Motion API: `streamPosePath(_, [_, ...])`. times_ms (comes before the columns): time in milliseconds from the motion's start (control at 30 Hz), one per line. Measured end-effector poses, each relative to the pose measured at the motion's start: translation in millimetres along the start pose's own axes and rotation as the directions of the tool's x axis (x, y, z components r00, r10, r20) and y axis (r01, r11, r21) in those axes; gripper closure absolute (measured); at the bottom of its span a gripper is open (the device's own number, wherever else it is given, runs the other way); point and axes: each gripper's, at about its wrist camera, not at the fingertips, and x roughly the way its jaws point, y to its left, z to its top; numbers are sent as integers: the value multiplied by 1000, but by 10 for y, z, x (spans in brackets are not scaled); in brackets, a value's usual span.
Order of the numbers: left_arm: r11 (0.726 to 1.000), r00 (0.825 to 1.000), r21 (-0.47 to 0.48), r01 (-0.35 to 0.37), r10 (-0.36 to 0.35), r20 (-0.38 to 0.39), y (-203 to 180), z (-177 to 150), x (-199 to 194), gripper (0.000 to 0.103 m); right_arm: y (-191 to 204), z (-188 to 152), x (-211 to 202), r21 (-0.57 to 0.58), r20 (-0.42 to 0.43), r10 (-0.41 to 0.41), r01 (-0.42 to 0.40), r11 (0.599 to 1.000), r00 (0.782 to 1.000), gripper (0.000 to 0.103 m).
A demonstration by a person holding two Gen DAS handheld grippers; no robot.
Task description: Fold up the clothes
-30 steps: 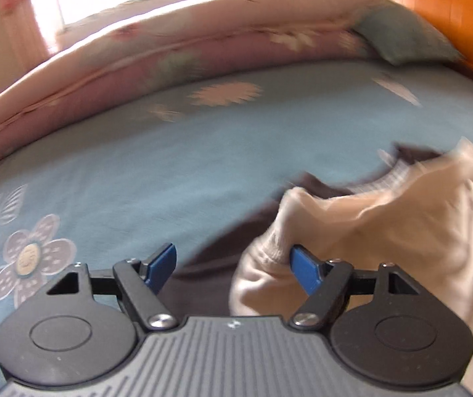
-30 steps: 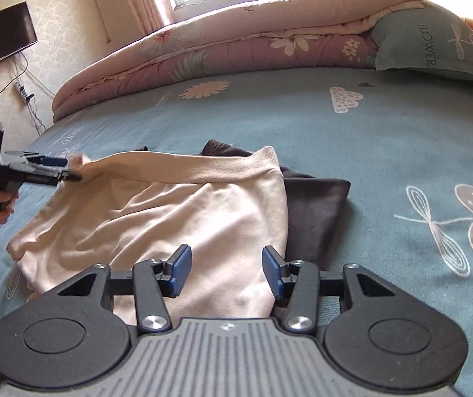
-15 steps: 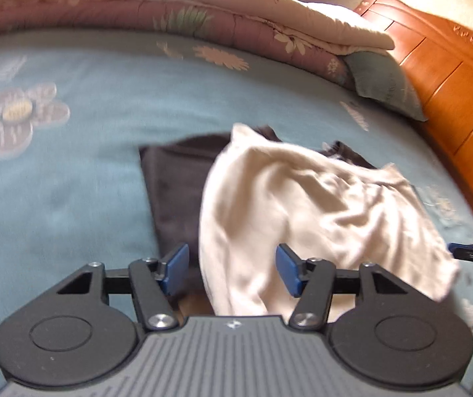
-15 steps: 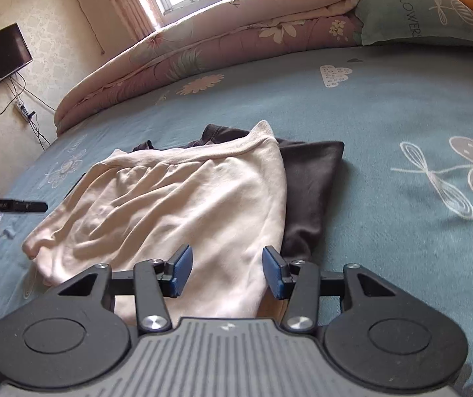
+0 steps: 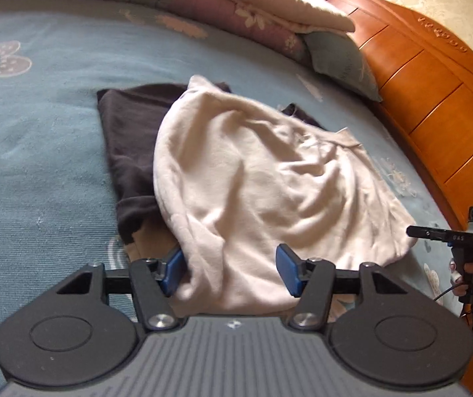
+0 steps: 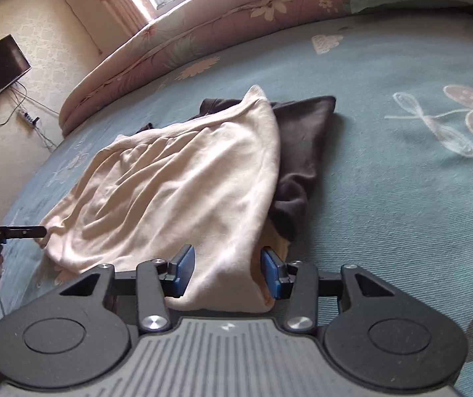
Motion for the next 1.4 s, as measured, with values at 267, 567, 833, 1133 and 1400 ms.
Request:
streamPosePath(267, [975,985,-154,161,-169,-42,246,-79,84,60,-157,58,112,110,8,112,-112,987,994,53])
streamPosePath(567, [950,978,-242,198,-206,-11,383,-152,86,66,-158,4,97,131,15,181,-181,975,983,61])
streamPosePath(833, [954,989,-267,137,-145,-10,375,-114,113,95,-247,49,237,199,4,175,-173,965,984,93])
streamPosePath(1133, [938,991,-319,133,-129,35,540,-352,-391,98,-211,108,27,152,-46,100,-92,984,994,97])
streamPosePath(1400, [975,993,-190,113,-104,56,425,-138,-384,78,-259,56,127,185,-68,69,-55,981,995,82])
